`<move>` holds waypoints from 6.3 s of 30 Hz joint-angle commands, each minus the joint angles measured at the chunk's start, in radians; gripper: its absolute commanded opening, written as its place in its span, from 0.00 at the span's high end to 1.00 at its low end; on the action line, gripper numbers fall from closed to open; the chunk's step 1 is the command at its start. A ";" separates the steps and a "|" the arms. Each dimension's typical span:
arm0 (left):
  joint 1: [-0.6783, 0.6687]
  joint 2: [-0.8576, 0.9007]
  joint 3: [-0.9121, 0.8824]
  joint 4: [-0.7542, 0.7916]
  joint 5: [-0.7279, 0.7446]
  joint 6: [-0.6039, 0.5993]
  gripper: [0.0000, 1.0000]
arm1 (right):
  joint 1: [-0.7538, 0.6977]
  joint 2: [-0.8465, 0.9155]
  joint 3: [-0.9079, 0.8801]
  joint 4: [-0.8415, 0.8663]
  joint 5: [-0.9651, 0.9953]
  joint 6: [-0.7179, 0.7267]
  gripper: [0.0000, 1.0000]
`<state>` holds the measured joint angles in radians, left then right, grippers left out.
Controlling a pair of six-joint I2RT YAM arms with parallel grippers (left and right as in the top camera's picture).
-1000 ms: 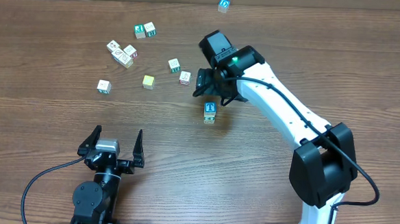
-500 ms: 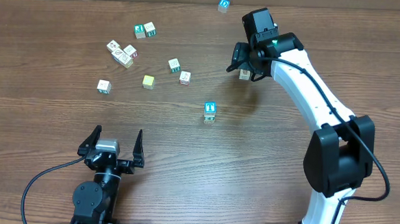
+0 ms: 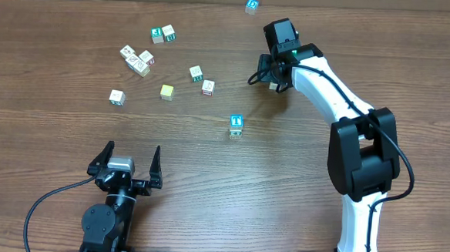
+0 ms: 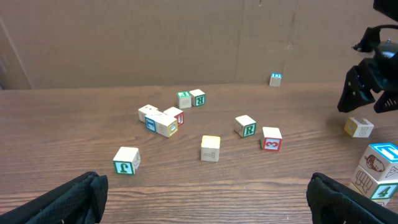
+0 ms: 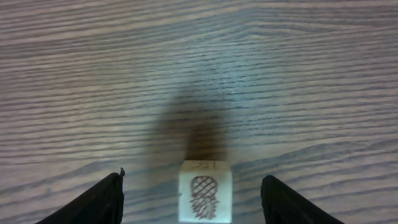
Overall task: Form a tower
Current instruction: 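Position the right gripper over the pineapple block and grasp it, then lift the pineapple block and carry it back over the stack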
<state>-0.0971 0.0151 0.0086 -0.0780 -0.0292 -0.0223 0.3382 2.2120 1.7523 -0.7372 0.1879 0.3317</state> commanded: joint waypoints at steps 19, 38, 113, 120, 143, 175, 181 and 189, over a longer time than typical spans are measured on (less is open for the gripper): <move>0.007 -0.011 -0.003 0.002 0.008 0.016 0.01 | -0.025 0.056 0.014 -0.014 -0.017 -0.012 0.63; 0.007 -0.011 -0.003 0.002 0.008 0.016 0.01 | -0.026 0.054 0.006 -0.014 -0.031 -0.012 0.63; 0.007 -0.010 -0.003 0.002 0.008 0.016 0.01 | -0.057 0.028 -0.052 0.020 -0.032 -0.097 0.46; 0.007 -0.010 -0.003 0.002 0.008 0.016 0.00 | -0.057 0.028 -0.052 0.017 -0.032 -0.097 0.59; 0.007 -0.011 -0.003 0.003 0.008 0.016 0.00 | -0.057 -0.104 0.028 -0.160 -0.033 -0.097 0.78; 0.007 -0.010 -0.003 0.002 0.008 0.016 0.00 | 0.303 -0.330 0.004 -0.487 -0.123 0.196 0.81; 0.007 -0.010 -0.003 0.002 0.008 0.016 0.00 | 0.345 -0.327 -0.002 -0.461 -0.064 0.200 0.82; 0.007 -0.010 -0.003 0.002 0.008 0.016 0.00 | 0.348 -0.318 -0.050 -0.423 -0.050 0.219 0.82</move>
<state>-0.0971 0.0151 0.0086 -0.0780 -0.0292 -0.0223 0.6842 1.8862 1.7348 -1.1725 0.1139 0.5289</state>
